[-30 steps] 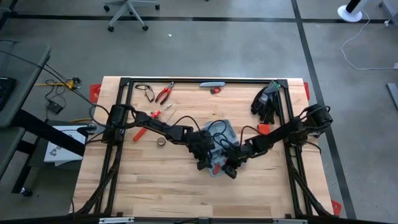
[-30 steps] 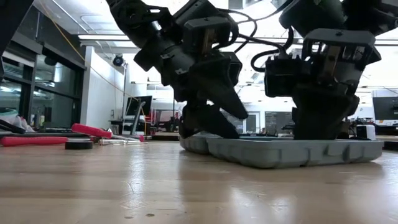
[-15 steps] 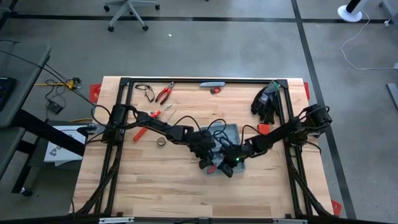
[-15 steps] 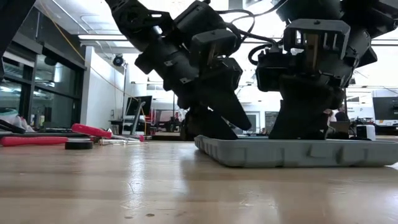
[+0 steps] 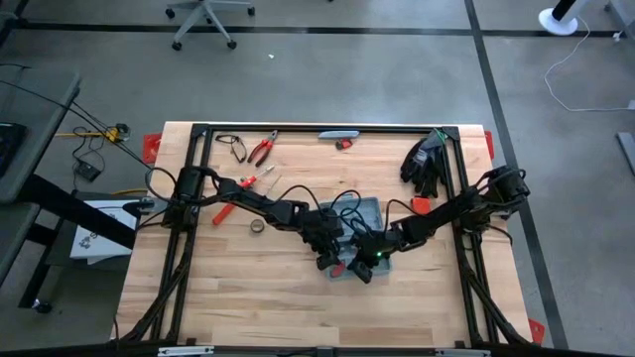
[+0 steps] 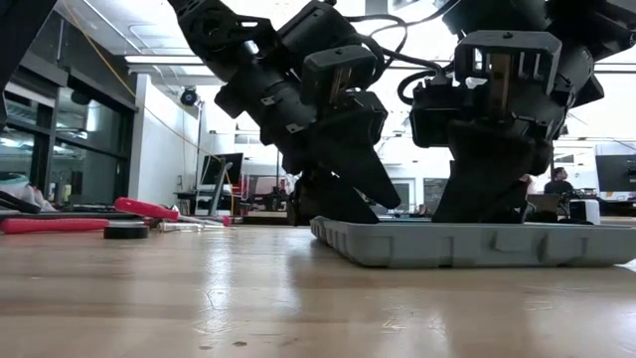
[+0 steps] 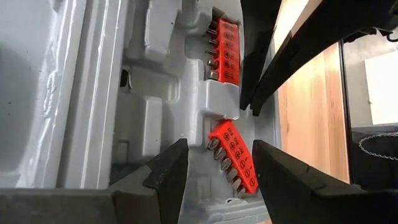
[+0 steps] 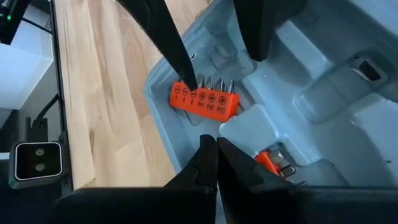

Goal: Prefit tool cases
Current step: Put the orange multi-bit set into the gray tool case

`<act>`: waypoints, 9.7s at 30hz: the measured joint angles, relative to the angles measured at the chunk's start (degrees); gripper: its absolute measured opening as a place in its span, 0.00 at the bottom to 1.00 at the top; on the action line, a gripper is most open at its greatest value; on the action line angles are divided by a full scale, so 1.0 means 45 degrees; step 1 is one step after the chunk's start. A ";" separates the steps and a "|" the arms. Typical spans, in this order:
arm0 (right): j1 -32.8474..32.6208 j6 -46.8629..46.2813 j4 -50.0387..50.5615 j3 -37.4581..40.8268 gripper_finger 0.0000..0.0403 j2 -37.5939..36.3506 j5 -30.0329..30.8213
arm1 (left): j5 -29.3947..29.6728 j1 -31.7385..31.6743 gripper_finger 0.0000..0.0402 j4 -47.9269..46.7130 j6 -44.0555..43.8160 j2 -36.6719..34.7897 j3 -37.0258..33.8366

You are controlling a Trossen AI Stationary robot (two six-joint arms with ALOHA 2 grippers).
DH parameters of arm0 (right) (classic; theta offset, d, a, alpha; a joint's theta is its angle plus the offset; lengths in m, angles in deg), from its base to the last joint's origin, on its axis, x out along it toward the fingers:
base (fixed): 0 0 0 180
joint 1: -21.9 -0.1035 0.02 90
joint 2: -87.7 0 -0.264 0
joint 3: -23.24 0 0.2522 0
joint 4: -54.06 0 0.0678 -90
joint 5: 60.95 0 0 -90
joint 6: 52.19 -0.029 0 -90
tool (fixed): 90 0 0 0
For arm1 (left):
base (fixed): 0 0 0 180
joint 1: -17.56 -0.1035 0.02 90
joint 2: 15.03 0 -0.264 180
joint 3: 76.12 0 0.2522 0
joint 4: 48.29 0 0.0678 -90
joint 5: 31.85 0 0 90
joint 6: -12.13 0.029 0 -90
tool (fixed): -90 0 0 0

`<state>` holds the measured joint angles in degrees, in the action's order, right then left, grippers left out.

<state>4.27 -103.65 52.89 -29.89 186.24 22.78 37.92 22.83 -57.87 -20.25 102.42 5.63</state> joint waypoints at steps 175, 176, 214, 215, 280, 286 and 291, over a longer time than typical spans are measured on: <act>0.3258 0.6820 -0.5147 -0.2046 0.27 -0.4787 0.3316 | 0.5151 -0.0096 0.43 0.6623 0.2015 -0.6598 -0.0301; 0.3264 0.6837 -0.5343 -0.2041 0.27 -0.4616 0.3340 | 0.5166 -0.0147 0.43 0.6379 0.2023 -0.6457 -0.0068; 0.3050 0.3486 -0.6770 -0.1695 0.27 -0.4274 0.3963 | 0.6581 0.0068 0.43 0.7422 0.2716 -0.5537 0.0403; 0.3050 0.3487 -0.6792 -0.1695 0.27 -0.4274 0.3960 | 0.6582 0.0068 0.43 0.7408 0.2734 -0.5537 0.0403; 0.3342 0.6464 -0.6120 -0.2040 0.83 -0.3968 0.3518 | 0.6312 0.0080 0.43 0.8219 0.2296 -0.5345 0.0398; 0.3379 0.4374 -0.5571 -0.2074 0.83 -0.4084 0.2850 | 0.5874 0.0092 0.43 0.7874 0.2152 -0.5559 0.0367; 0.3680 0.3752 -0.3914 -0.2118 0.83 -0.4172 0.0752 | 0.4955 -0.0008 0.43 0.5701 0.1248 -0.6365 0.0340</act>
<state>20.83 -86.77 35.28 -39.42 167.47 26.16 60.22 22.80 -32.22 -14.63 73.78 7.16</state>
